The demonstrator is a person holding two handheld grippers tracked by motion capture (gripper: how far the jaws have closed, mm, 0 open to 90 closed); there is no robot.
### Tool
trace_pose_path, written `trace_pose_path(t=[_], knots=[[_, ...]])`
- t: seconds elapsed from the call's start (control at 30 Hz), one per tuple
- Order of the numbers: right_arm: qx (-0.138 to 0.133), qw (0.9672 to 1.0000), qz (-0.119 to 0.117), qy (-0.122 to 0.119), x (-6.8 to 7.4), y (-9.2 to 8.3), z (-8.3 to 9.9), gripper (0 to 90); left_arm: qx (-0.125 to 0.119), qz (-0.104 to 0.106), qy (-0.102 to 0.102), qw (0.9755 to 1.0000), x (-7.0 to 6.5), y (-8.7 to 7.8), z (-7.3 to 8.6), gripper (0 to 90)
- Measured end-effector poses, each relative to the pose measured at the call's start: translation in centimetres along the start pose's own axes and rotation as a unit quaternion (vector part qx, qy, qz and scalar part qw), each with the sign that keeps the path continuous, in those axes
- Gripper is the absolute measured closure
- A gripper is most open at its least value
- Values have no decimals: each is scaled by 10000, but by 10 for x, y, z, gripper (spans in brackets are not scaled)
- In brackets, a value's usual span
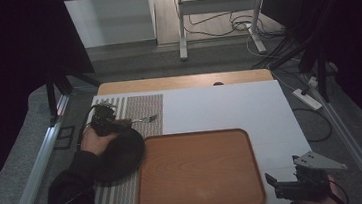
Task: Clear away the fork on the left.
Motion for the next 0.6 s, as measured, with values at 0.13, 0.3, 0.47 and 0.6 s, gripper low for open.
trace_pose_path(t=[0.13,0.3,0.47,0.6], knots=[[4,10000,-2,7,0,0,0,0,17,133,-148,9998,9,1,-4,398],[16,10000,-4,9,0,0,0,0,123,88,-254,9996,20,7,-6,493],[-5,10000,-13,20,0,0,0,0,443,-99,18,9990,31,15,-6,805],[-12,10000,-18,36,0,1,0,0,666,-226,71,9975,40,21,-6,885]])
Point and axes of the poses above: each handheld gripper's, and its own axes: y roughly forward along the jaws, z roughly out of its underside, x roughly to its left, the point moved 7 cm from there along y, roughly forward along the jaws, and after that the axes turned 6 degrees about y, right-handed, at the moved point
